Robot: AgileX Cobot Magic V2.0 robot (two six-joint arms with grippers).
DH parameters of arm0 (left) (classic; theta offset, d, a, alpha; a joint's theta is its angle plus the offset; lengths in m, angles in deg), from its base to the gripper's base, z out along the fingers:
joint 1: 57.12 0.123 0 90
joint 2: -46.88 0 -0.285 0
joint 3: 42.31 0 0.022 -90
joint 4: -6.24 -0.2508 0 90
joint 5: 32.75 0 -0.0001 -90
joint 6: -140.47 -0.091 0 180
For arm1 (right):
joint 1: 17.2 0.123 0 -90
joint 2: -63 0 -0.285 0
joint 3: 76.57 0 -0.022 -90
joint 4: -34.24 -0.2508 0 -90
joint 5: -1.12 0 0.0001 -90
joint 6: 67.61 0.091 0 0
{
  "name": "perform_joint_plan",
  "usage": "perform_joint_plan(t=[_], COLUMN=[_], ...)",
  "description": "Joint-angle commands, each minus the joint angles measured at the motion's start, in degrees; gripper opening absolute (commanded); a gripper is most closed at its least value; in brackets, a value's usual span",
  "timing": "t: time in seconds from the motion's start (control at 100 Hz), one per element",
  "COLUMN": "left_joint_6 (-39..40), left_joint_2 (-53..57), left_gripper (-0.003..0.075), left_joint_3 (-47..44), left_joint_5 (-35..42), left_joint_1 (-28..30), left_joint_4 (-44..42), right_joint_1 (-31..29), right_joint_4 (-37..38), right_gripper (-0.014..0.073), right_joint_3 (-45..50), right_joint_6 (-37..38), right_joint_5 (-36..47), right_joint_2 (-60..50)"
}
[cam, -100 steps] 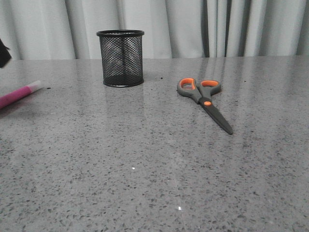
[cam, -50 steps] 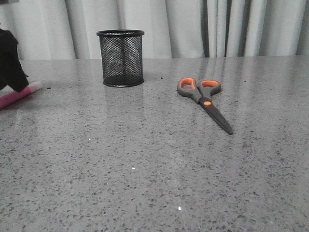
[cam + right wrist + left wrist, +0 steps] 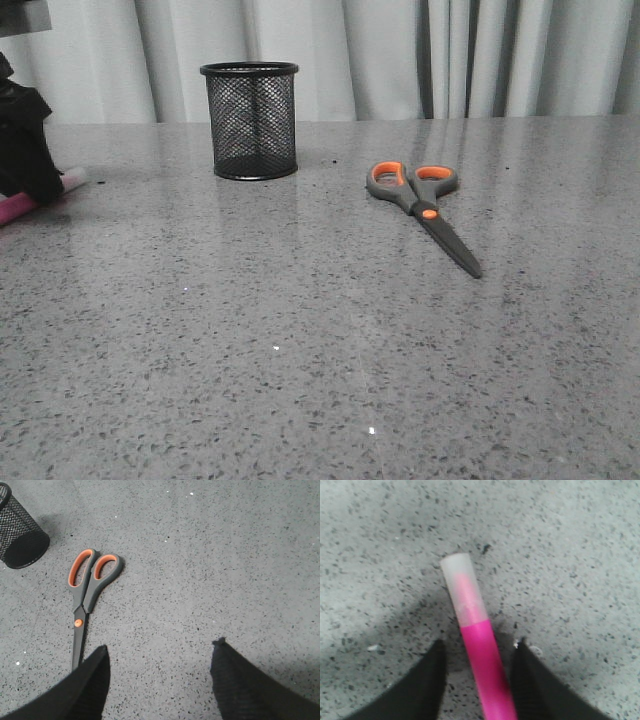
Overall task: Put pen and scissors into bin
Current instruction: 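Lower the left gripper onto the pink marker and close on it, then lift the pink marker with the left gripper over the mesh cup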
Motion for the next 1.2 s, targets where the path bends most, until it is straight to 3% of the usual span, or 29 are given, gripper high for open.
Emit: perform_joint_plan(t=[0.0,0.02,0.22,0.38,0.66,0.83,1.19], left_joint_6=[0.12,0.12,0.12,-1.93,-13.38,-15.11,-15.32], left_joint_2=[1.17,1.17,3.77,8.73,9.97,7.96,-1.78], left_gripper=[0.0021,-0.0023,-0.002,-0.002,-0.0019,-0.0019,-0.0019], left_joint_3=[1.07,1.07,3.41,7.73,12.7,13.22,18.86], left_joint_5=[-1.43,-1.42,-0.69,5.03,28.33,40.24,42.4], left_joint_1=[-0.4,-0.4,-1.09,-4.85,-14.6,-18.87,-22.41], left_joint_4=[1.13,1.13,1.41,3.43,19.71,22.55,23.01], right_joint_1=[-0.14,-0.14,-0.14,-0.14,-0.14,-0.14,-0.14], right_joint_4=[-0.62,-0.62,-0.62,-0.62,-0.62,-0.62,-0.62], right_gripper=[0.04,0.04,0.04,0.04,0.04,0.04,0.04], right_joint_3=[-2.16,-2.16,-2.16,-2.16,-2.16,-2.16,-2.16], right_joint_6=[-0.87,-0.87,-0.87,-0.87,-0.87,-0.87,-0.87], right_joint_5=[3.57,3.47,3.47,3.28,3.01,2.76,1.72], right_joint_2=[0.15,0.15,0.15,0.15,0.15,0.15,0.15])
